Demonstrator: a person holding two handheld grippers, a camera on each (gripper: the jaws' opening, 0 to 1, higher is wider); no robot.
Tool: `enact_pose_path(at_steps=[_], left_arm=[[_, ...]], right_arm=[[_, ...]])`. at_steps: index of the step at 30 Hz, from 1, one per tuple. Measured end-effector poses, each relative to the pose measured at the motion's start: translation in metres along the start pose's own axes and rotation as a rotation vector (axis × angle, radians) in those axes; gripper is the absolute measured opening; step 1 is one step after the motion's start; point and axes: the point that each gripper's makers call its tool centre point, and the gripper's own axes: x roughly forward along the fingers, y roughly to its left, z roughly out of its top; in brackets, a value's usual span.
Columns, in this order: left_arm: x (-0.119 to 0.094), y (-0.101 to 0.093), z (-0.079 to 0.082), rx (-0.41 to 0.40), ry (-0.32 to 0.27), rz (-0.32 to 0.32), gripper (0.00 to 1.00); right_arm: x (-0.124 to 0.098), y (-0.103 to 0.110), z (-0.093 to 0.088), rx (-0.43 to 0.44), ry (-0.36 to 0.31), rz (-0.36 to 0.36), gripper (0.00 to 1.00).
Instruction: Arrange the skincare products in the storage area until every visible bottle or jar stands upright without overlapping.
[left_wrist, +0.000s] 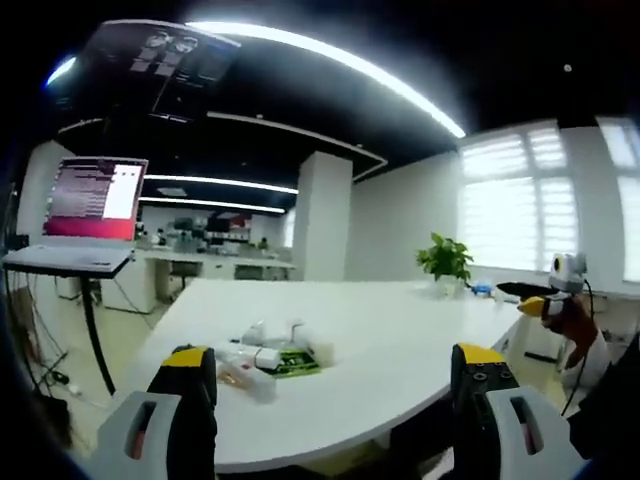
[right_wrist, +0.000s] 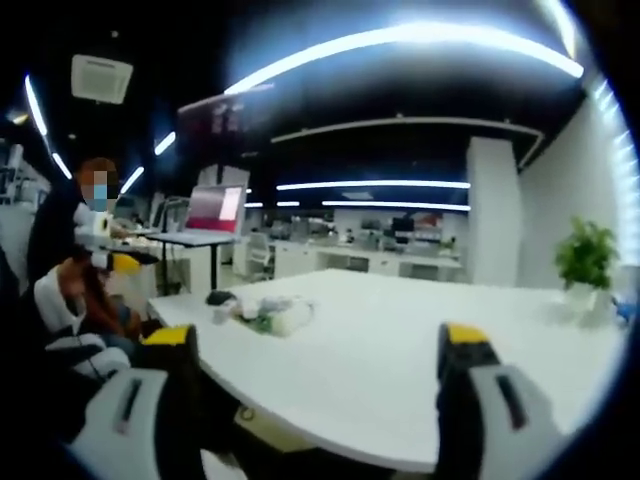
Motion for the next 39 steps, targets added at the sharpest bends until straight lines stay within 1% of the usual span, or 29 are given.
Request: enact_pose_path(at_steps=[2, 5, 8, 12, 14, 15, 17, 18, 20, 24, 27, 32, 39], left_arm=[[0.001, -0.004, 0.001, -0.001, -0.007, -0.019, 1.00], [0.004, -0.005, -0.001, -0.007, -0.011, -0.028, 1.00], [0.007, 0.001, -0.006, -0.005, -0.016, -0.007, 1.00], [0.009, 0.002, -0.011, -0.007, -0.002, -0.013, 1.00], [0.009, 0.004, -0.010, 0.020, -0.011, 0.004, 1.00], [0.010, 0.006, -0.011, 0.031, -0.004, 0.015, 1.00], [0.010, 0.003, -0.011, 0.019, 0.001, -0.003, 1.00], [0.010, 0.001, -0.010, 0.006, -0.007, -0.017, 1.00], [0.010, 0.000, -0.009, -0.001, -0.006, -0.026, 1.00], [0.009, 0.002, -0.007, 0.021, -0.009, -0.021, 1.00], [0.009, -0.002, -0.006, 0.029, -0.007, -0.046, 0.99], [0.010, 0.001, -0.010, 0.036, 0.006, -0.039, 0.99], [0.011, 0.004, -0.011, 0.052, 0.015, -0.022, 0.99]], right_arm=[[0.001, 0.001, 0.000, -0.002, 0.003, 0.005, 1.00], [0.001, 0.004, 0.001, 0.002, -0.001, 0.016, 1.00], [0.002, 0.006, 0.001, 0.010, -0.005, 0.026, 1.00], [0.003, 0.009, 0.001, 0.010, -0.001, 0.034, 1.00], [0.003, 0.010, 0.001, 0.008, -0.002, 0.038, 1.00], [0.003, 0.010, 0.001, 0.007, 0.001, 0.040, 1.00], [0.003, 0.010, 0.000, 0.015, 0.000, 0.040, 1.00], [0.003, 0.010, 0.000, 0.016, 0.000, 0.041, 1.00], [0.003, 0.010, 0.000, 0.018, 0.001, 0.041, 1.00], [0.003, 0.010, -0.002, 0.014, 0.008, 0.041, 1.00], [0.004, 0.009, -0.004, 0.012, 0.016, 0.043, 1.00], [0.005, 0.008, -0.006, 0.013, 0.022, 0.042, 1.00], [0.005, 0.007, -0.010, 0.014, 0.035, 0.042, 1.00]])
